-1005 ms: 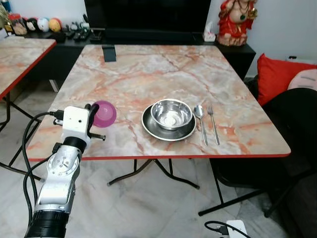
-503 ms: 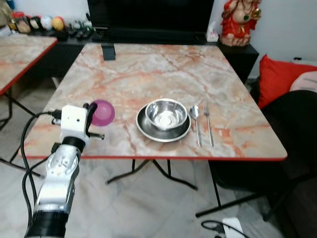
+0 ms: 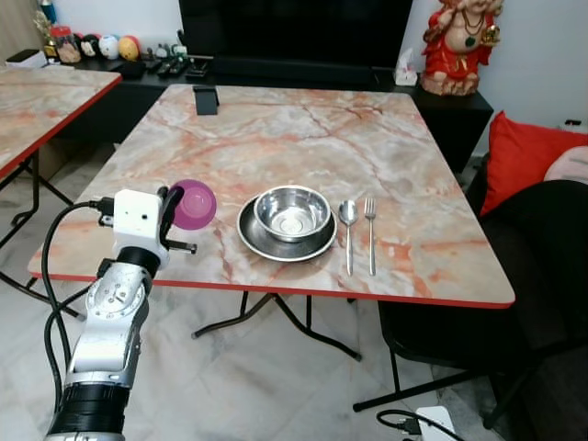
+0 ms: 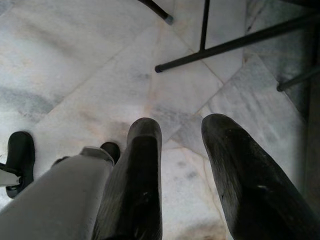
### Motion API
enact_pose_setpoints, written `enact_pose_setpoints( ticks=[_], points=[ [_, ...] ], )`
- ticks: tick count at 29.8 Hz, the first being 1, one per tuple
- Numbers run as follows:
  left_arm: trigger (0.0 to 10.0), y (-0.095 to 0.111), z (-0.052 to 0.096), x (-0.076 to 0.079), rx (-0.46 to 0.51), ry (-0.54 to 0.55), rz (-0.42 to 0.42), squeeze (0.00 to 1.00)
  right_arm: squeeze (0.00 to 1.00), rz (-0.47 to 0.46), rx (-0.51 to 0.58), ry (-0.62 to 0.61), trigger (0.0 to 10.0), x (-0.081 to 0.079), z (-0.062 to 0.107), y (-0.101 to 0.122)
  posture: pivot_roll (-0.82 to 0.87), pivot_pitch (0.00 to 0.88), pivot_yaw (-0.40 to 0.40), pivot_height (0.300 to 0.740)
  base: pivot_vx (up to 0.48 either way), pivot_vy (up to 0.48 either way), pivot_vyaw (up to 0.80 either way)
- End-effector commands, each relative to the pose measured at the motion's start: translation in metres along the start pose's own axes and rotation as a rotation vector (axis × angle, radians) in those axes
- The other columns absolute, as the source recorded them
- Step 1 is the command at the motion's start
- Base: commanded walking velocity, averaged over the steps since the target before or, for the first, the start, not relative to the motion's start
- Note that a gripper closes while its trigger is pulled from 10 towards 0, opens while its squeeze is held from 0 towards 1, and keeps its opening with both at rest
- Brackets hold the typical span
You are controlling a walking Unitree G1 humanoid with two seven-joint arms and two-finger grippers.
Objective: Setting the table
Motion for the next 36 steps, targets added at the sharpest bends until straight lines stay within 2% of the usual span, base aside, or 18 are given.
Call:
enact_pose_setpoints(
  ticks=[1, 13, 27, 36],
  points=[
    [10.0, 0.003, -0.003, -0.003, -0.002, -0.012, 0.022, 0.0, 0.0, -0.014, 0.002, 0.007, 10.0, -0.002, 0.0, -0.001, 0.11, 0.0, -0.064, 0.715, 0.0, 0.0, 0.0],
    [10.0, 0.002, -0.008, -0.007, -0.018, -0.012, 0.019, 0.0, 0.0, -0.026, 0.011, 0.008, 10.0, -0.003, 0.0, 0.0, 0.1, 0.0, -0.061, 0.715, 0.0, 0.0, 0.0],
    [10.0, 0.003, -0.011, -0.015, -0.022, 0.012, 0.013, 0.0, 0.0, -0.088, -0.009, -0.07, 10.0, 0.001, 0.0, -0.003, 0.1, 0.0, -0.059, 0.715, 0.26, 0.0, 0.0],
    [10.0, 0.001, -0.013, -0.014, -0.027, 0.004, 0.01, 0.0, 0.0, -0.067, -0.013, -0.058, 10.0, 0.0, 0.0, -0.002, 0.1, 0.0, -0.052, 0.715, 0.262, 0.0, -0.05]
  ],
)
Point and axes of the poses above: a point about 5 cm out from each wrist's last joint towards the gripper, its own z axis pointing back from the gripper into the wrist, its own y axis along the axis of the wrist's last joint, x = y × z, the point moved 1 cm from there along -z, pointing out of the wrist towards the gripper, and after that the axes turned 3 degrees about -z, right-handed, at the moved point
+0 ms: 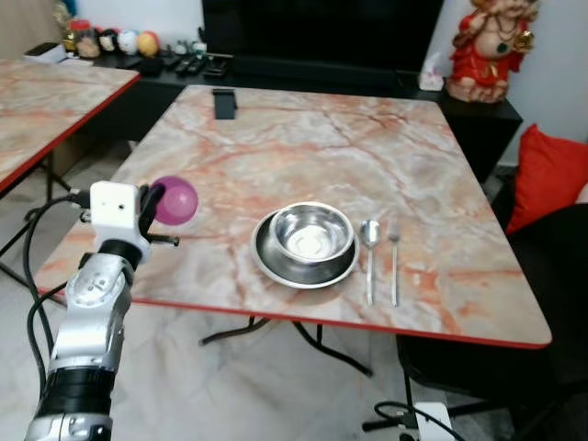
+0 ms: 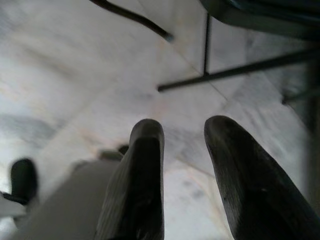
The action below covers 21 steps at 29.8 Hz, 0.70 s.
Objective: Setting the table
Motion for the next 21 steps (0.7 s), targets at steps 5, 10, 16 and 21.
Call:
enact_pose_setpoints(
  ticks=[5, 10, 16, 21],
  points=[
    [10.0, 0.005, -0.002, -0.009, 0.01, 0.004, -0.007, 0.0, 0.0, -0.004, 0.015, 0.002, 10.0, -0.003, -0.002, 0.007, 0.1, 0.0, -0.055, 0.715, 0.155, 0.0, 0.0],
    [10.0, 0.001, -0.003, -0.001, -0.011, -0.055, 0.03, 0.0, 0.0, 0.003, 0.012, 0.011, 10.0, -0.003, -0.002, 0.007, 0.1, 0.0, -0.05, 0.715, 0.0, 0.0, 0.0],
    [10.0, 0.006, -0.006, 0.003, 0.013, -0.055, 0.038, 0.0, 0.0, 0.0, 0.014, 0.01, 10.0, -0.004, -0.002, 0.008, 0.1, 0.0, -0.048, 0.715, 0.252, 0.0, 0.0],
    [10.0, 0.004, -0.007, -0.001, 0.007, -0.054, 0.02, 0.0, 0.0, 0.017, -0.002, 0.009, 10.0, -0.004, -0.002, 0.007, 0.09, 0.0, -0.045, 0.715, 0.33, 0.0, 0.0]
  ],
)
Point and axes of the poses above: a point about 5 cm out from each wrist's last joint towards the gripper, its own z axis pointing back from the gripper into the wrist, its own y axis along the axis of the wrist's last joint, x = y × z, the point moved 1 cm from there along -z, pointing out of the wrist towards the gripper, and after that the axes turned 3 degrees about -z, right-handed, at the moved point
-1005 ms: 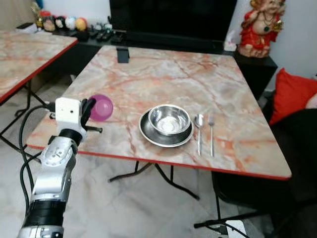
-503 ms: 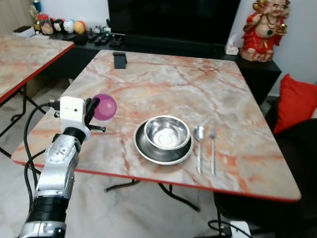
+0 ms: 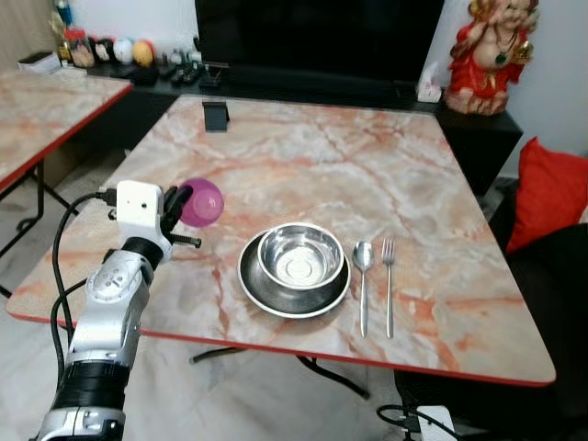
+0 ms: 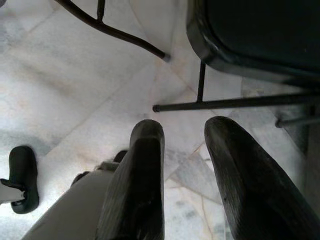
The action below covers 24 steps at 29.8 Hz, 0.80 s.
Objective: Setting the table
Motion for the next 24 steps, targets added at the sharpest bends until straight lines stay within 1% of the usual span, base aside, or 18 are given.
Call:
enact_pose_setpoints(
  ticks=[1, 4, 9, 14, 18, 19, 21, 23, 24],
  points=[
    [10.0, 0.003, -0.002, -0.006, 0.006, 0.012, -0.013, 0.0, 0.0, 0.006, -0.002, -0.005, 10.0, 0.001, 0.0, 0.001, 0.09, 0.0, -0.044, 0.715, 0.33, 0.0, 0.0],
    [10.0, 0.006, -0.004, -0.008, 0.011, 0.014, -0.006, 0.0, 0.0, 0.005, -0.009, -0.007, 10.0, 0.001, 0.0, 0.0, 0.09, 0.0, -0.042, 0.715, 0.33, 0.0, 0.0],
    [10.0, 0.009, -0.006, -0.005, 0.024, 0.009, -0.001, 0.0, 0.0, 0.012, -0.017, -0.006, 10.0, 0.0, 0.0, 0.0, 0.09, 0.0, -0.041, 0.715, 0.33, 0.0, 0.0],
    [10.0, 0.011, -0.008, -0.003, 0.038, -0.007, 0.015, 0.0, 0.0, 0.012, -0.022, -0.006, 10.0, 0.0, 0.0, -0.002, 0.09, 0.0, -0.039, 0.715, 0.0, 0.0, 0.0],
    [10.0, 0.014, -0.009, -0.007, 0.038, -0.001, 0.063, 0.0, 0.0, 0.013, -0.025, -0.002, 10.0, -0.001, 0.0, -0.002, 0.09, 0.0, -0.038, 0.715, 0.0, 0.0, 0.0],
    [10.0, 0.016, -0.01, -0.008, 0.04, 0.005, 0.113, 0.0, 0.0, 0.013, -0.025, -0.001, 10.0, -0.001, 0.0, -0.002, 0.09, 0.0, -0.038, 0.715, 0.0, 0.0, 0.0],
    [10.0, 0.02, -0.012, -0.009, 0.038, 0.004, 0.18, 0.0, 0.0, 0.014, -0.026, 0.001, 10.0, -0.001, 0.0, -0.002, 0.09, 0.0, -0.038, 0.715, 0.0, 0.0, 0.0],
    [10.0, 0.021, -0.012, -0.009, 0.035, -0.001, 0.195, 0.0, 0.0, 0.015, -0.026, 0.002, 10.0, -0.001, 0.0, -0.002, 0.09, 0.0, -0.038, 0.715, 0.0, 0.0, 0.0],
    [10.0, 0.024, -0.014, -0.008, 0.031, -0.018, 0.235, 0.0, 0.0, 0.016, -0.027, 0.003, 10.0, -0.001, 0.0, -0.002, 0.09, 0.0, -0.039, 0.715, 0.0, 0.0, 0.0]
  ],
)
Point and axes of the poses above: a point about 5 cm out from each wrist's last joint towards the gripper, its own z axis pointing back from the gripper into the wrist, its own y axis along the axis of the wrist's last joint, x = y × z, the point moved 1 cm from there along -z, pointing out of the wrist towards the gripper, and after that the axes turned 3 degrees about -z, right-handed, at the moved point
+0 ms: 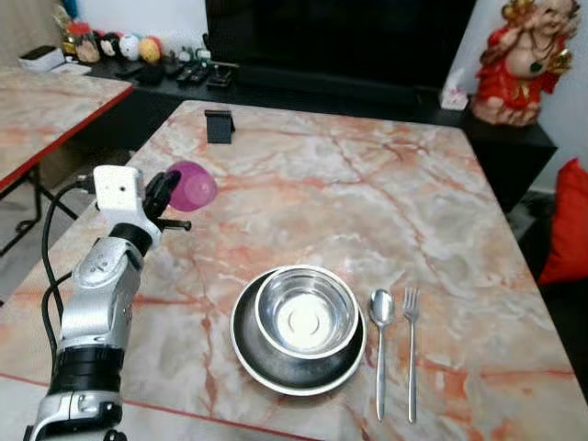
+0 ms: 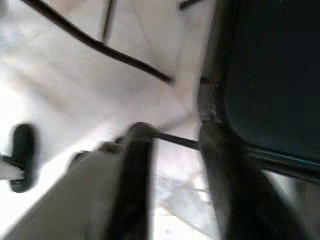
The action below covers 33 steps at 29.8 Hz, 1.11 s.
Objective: Setting the table
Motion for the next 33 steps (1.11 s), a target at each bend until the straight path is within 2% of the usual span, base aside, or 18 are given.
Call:
enact_pose_setpoints(
  ticks=[1, 2, 3, 4, 6, 8, 10, 12, 16, 21, 29, 33],
  points=[
    [10.0, 0.021, -0.007, 0.007, 0.011, -0.066, 0.053, 0.0, 0.0, 0.002, -0.003, -0.009, 10.0, 0.005, 0.0, 0.0, 0.1, 0.0, -0.039, 0.715, 0.0, 0.0, 0.0],
    [10.0, 0.021, -0.007, 0.007, 0.011, -0.066, 0.053, 0.0, 0.0, 0.002, -0.003, -0.009, 10.0, 0.005, 0.0, 0.0, 0.1, 0.0, -0.039, 0.715, 0.0, 0.0, 0.0],
    [10.0, 0.022, -0.011, 0.007, -0.043, -0.072, 0.011, 0.0, 0.0, 0.002, -0.004, -0.007, 10.0, 0.005, 0.0, 0.0, 0.1, 0.0, -0.04, 0.715, 0.0, 0.0, 0.0],
    [10.0, 0.023, -0.012, 0.005, -0.059, -0.065, -0.01, 0.0, 0.0, 0.002, -0.004, -0.006, 10.0, 0.005, 0.0, 0.0, 0.1, 0.0, -0.04, 0.715, 0.0, 0.0, 0.0],
    [10.0, 0.025, -0.016, 0.001, -0.103, -0.04, -0.008, 0.0, 0.0, 0.002, -0.005, -0.006, 10.0, 0.005, 0.0, 0.0, 0.1, 0.0, -0.04, 0.715, 0.0, 0.0, 0.0],
    [10.0, 0.026, -0.02, -0.005, -0.19, -0.007, -0.008, 0.0, 0.0, 0.004, -0.008, -0.004, 10.0, 0.004, 0.0, 0.0, 0.1, 0.0, -0.04, 0.715, 0.0, 0.0, 0.0],
    [10.0, 0.027, -0.021, -0.012, -0.301, 0.023, -0.043, 0.0, 0.0, 0.006, -0.011, -0.001, 10.0, 0.004, 0.0, 0.001, 0.11, 0.0, -0.039, 0.715, 0.0, 0.0, 0.0],
    [10.0, 0.028, -0.022, -0.012, -0.331, 0.016, -0.055, 0.0, 0.0, 0.006, -0.012, 0.0, 10.0, 0.004, 0.0, 0.001, 0.11, 0.0, -0.039, 0.715, 0.0, 0.0, 0.0],
    [10.0, 0.018, -0.02, -0.004, -0.451, -0.019, 0.021, 0.0, 0.0, 0.01, -0.017, 0.006, 10.0, 0.004, 0.0, 0.001, 0.11, 0.0, -0.034, 0.715, 0.0, 0.0, 0.0],
    [10.0, 0.008, -0.016, 0.002, -0.517, -0.041, 0.054, 0.0, 0.0, 0.009, -0.02, 0.007, 10.0, 0.003, 0.0, 0.0, 0.11, 0.0, -0.03, 0.715, 0.0, 0.0, 0.0],
    [10.0, 0.004, -0.013, 0.001, -0.586, -0.029, -0.007, 0.0, 0.0, 0.006, -0.029, 0.012, 10.0, 0.002, 0.0, 0.0, 0.11, 0.0, -0.027, 0.715, 0.0, 0.0, 0.0],
    [10.0, 0.002, -0.013, 0.007, -0.607, -0.069, 0.003, 0.0, 0.0, 0.005, -0.031, 0.014, 10.0, 0.002, 0.0, -0.001, 0.11, 0.0, -0.023, 0.715, 0.0, 0.0, 0.0]
  ],
)
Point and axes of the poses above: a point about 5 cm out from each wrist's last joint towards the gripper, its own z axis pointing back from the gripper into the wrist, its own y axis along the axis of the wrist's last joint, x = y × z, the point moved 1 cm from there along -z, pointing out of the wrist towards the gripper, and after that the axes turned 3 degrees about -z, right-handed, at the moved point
